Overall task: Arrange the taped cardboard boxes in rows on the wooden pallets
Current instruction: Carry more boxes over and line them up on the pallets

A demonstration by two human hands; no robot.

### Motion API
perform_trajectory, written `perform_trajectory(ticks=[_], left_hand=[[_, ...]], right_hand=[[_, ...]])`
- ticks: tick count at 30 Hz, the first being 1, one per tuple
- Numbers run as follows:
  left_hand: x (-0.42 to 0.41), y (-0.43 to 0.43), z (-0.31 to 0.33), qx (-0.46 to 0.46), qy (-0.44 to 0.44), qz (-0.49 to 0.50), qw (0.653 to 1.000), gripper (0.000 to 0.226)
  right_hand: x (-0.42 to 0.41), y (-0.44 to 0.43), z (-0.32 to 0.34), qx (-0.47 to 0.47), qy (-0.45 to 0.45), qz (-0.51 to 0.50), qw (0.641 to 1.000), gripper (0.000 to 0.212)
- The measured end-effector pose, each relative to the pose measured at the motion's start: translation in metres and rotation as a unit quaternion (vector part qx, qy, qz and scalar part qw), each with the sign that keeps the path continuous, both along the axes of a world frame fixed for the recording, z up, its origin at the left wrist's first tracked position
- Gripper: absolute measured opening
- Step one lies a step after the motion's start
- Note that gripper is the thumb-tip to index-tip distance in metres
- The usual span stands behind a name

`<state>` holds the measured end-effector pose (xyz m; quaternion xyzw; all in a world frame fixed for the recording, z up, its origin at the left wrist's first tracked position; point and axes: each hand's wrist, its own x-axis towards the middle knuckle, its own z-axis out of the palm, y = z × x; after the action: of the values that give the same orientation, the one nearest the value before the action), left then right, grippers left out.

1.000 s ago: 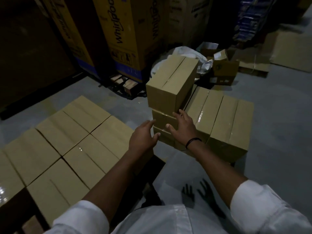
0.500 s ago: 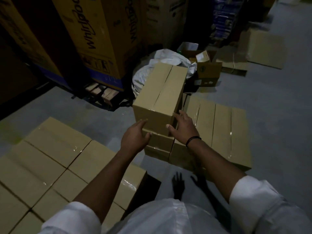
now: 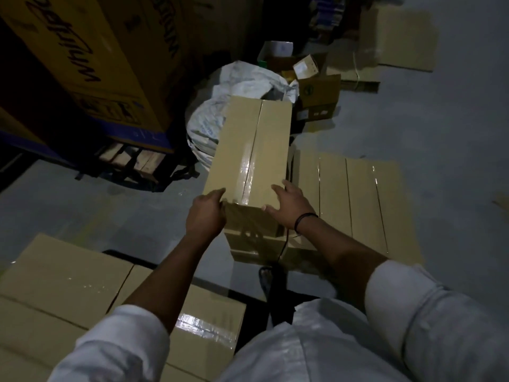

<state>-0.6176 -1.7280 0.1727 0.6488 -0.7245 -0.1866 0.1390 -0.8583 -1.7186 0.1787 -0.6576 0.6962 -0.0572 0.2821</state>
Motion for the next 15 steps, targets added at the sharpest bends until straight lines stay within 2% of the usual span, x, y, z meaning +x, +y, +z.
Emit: perform_trajectory(ticks=[6, 11, 15], left_hand=[[-0.004, -0.100, -0.041, 0.079, -0.140, -0.030, 0.987, 0.050], [-0.018, -0.159, -0.039, 0.155, -0.154, -0.060, 0.974, 0.054], [-0.022, -0.205, -0.050, 0.217, -0.127, -0.074, 0.965, 0.062]], right_hand=[[0.001, -0.077, -0.025, 0.048, 0.031, -0.002, 0.998, 0.080], [-0.006, -0.131, -0.039, 0.070, 0.033, -0.008, 0.997, 0.079], [-0.011, -0.171, -0.048, 0.072, 0.024, -0.021, 0.997, 0.083]])
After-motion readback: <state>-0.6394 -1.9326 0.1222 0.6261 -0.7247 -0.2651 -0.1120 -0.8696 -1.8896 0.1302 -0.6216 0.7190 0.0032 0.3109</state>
